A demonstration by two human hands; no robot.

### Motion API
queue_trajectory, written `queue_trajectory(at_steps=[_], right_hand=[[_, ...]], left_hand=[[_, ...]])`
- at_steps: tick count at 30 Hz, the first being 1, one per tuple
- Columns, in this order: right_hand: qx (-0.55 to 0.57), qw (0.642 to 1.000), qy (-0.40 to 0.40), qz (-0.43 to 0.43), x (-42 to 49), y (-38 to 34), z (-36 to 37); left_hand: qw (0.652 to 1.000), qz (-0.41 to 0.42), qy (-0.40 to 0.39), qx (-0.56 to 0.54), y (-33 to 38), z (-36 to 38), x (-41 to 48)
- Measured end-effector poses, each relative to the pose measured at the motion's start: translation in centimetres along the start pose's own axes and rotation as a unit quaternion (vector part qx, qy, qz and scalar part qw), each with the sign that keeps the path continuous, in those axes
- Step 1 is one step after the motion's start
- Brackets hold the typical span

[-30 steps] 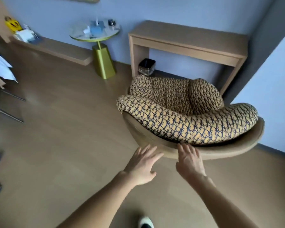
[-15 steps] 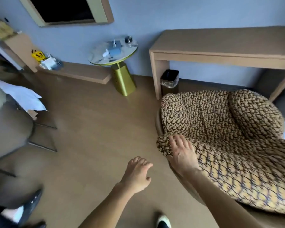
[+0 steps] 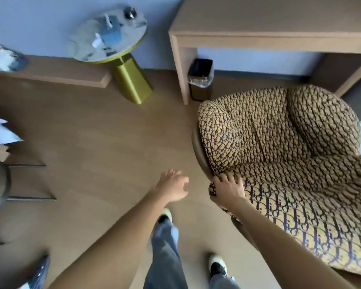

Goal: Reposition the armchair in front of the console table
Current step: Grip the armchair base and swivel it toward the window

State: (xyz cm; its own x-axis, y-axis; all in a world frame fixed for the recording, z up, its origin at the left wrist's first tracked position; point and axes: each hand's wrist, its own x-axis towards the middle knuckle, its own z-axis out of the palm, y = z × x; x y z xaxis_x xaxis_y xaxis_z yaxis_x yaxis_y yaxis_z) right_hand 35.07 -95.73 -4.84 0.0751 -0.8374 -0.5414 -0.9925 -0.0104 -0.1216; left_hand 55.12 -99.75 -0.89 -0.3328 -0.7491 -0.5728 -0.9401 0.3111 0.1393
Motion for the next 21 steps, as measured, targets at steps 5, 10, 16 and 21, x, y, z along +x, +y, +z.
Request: queue_trajectory(at_steps=[5,10,16,21], right_hand=[[0.045,0.998,-0.024,0.045,7.3,-1.6,0.9],[0.166,0.974,-0.019,0.153,17.5,-3.6,1.8],[0.27,0.924,-0.048,0.266,27.6,-5.9,3.0],[0.302,0.892,-0.024,0.334,33.9,-8.2,6.1]], left_hand=[[0.996,0.069,-0.032,0.056,-4.4,-2.6,10.1],[0.973,0.163,-0.08,0.143,-9.2,-4.3,22.5],[0.935,0.279,-0.091,0.2,-12.9,-5.0,34.1],[0.894,0.347,-0.093,0.266,-14.7,-3.2,43.3]])
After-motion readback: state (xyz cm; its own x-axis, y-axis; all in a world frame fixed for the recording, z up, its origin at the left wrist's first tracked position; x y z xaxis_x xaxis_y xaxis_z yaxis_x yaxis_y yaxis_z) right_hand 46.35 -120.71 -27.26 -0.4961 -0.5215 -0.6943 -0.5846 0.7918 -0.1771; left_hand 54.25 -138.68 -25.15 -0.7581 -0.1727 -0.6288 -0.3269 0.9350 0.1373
